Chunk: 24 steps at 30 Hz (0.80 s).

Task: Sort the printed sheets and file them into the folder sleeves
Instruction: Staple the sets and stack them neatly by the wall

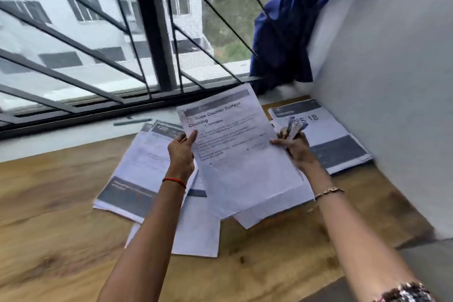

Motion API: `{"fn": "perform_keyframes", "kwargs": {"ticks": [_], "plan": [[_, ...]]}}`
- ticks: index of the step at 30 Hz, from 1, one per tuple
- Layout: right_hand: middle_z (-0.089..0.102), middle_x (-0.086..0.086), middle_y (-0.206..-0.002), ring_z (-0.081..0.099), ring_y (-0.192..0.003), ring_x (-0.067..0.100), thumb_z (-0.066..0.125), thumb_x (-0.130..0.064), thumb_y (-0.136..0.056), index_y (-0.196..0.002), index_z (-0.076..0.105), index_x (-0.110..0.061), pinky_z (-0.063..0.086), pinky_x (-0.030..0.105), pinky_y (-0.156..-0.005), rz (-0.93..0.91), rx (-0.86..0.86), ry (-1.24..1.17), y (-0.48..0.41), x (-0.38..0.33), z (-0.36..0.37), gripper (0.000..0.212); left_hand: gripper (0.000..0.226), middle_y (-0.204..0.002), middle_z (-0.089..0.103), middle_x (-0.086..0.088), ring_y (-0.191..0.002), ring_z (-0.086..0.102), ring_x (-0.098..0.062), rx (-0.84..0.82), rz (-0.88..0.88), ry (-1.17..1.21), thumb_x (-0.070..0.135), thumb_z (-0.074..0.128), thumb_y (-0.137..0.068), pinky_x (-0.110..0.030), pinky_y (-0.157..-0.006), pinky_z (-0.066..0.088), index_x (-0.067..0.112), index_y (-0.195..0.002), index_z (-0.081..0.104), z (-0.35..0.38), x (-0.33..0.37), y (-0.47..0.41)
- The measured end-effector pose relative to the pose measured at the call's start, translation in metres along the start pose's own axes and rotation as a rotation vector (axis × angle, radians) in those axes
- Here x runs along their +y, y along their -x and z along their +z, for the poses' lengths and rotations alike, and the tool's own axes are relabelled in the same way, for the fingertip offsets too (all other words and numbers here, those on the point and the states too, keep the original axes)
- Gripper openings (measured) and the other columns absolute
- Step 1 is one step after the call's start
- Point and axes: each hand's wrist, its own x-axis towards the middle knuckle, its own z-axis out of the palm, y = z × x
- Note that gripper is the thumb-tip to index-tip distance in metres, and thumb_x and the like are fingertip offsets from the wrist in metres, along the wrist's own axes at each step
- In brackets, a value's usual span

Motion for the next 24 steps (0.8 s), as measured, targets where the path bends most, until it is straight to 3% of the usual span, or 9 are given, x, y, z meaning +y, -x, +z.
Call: {"fn": "perform_keyframes", "kwargs": {"ticks": [4,8,11,16,21,24], "plan": [[0.054,-0.013,-0.044,0.055,-0.047,-0.002,0.057,0.026,-0.073,-0.061,0.041,-0.011,0.049,0.013,-0.054,-0.070,0.169,0.149,-0.016,-0.023,-0.075,0.042,0.038,-0.076,0.068,0.002,-0.075,0.058,-0.018,-0.078,-0.057,-0.195,-0.017,0.049,-0.085,-0.022,-0.057,0.052,0.007,-0.114,0.056,0.064,-0.058,0.009],[0.056,-0.013,-0.044,0.054,-0.046,-0.003,0.062,0.025,-0.069,-0.061,0.043,-0.010,0.049,0.012,-0.055,-0.078,0.284,0.270,-0.033,-0.035,-0.138,0.041,0.041,-0.093,0.064,-0.011,-0.073,0.062,-0.020,-0.123,-0.079,-0.292,-0.021,0.048,-0.082,-0.020,-0.056,0.055,-0.004,-0.119,0.056,0.115,-0.104,0.006],[0.056,-0.007,-0.053,0.055,-0.052,0.007,0.070,0.019,-0.066,-0.062,0.048,-0.012,0.049,0.019,-0.060,-0.062,0.321,0.418,-0.044,-0.038,-0.168,0.039,0.040,-0.080,0.069,-0.004,-0.061,0.066,-0.009,-0.160,-0.073,-0.354,-0.021,0.048,-0.081,-0.022,-0.055,0.056,-0.004,-0.116,0.058,0.145,-0.129,-0.001],[0.046,0.003,-0.065,0.042,-0.062,0.015,0.070,0.016,-0.069,-0.062,0.046,-0.014,0.038,0.022,-0.061,-0.065,0.381,0.630,-0.067,-0.039,-0.199,0.039,0.038,-0.109,0.066,-0.014,-0.090,0.064,-0.024,-0.174,-0.013,-0.464,-0.014,0.052,-0.086,-0.025,-0.071,0.057,0.000,-0.121,0.059,0.182,-0.159,-0.016],[0.050,0.009,-0.074,0.044,-0.071,0.016,0.066,0.012,-0.074,-0.072,0.051,-0.004,0.034,0.022,-0.063,-0.079,0.494,0.802,-0.092,-0.036,-0.219,0.022,0.036,-0.125,0.060,-0.013,-0.098,0.064,-0.024,-0.169,0.064,-0.617,-0.005,0.057,-0.087,-0.029,-0.081,0.057,0.002,-0.122,0.059,0.212,-0.183,-0.033],[0.060,0.014,-0.076,0.053,-0.075,0.020,0.065,0.008,-0.076,-0.075,0.058,-0.006,0.041,0.028,-0.068,-0.109,0.555,0.930,-0.109,-0.030,-0.233,0.015,0.041,-0.116,0.055,-0.014,-0.096,0.056,-0.020,-0.134,0.125,-0.760,0.000,0.059,-0.088,-0.025,-0.089,0.051,0.002,-0.128,0.054,0.228,-0.189,-0.039]]}}
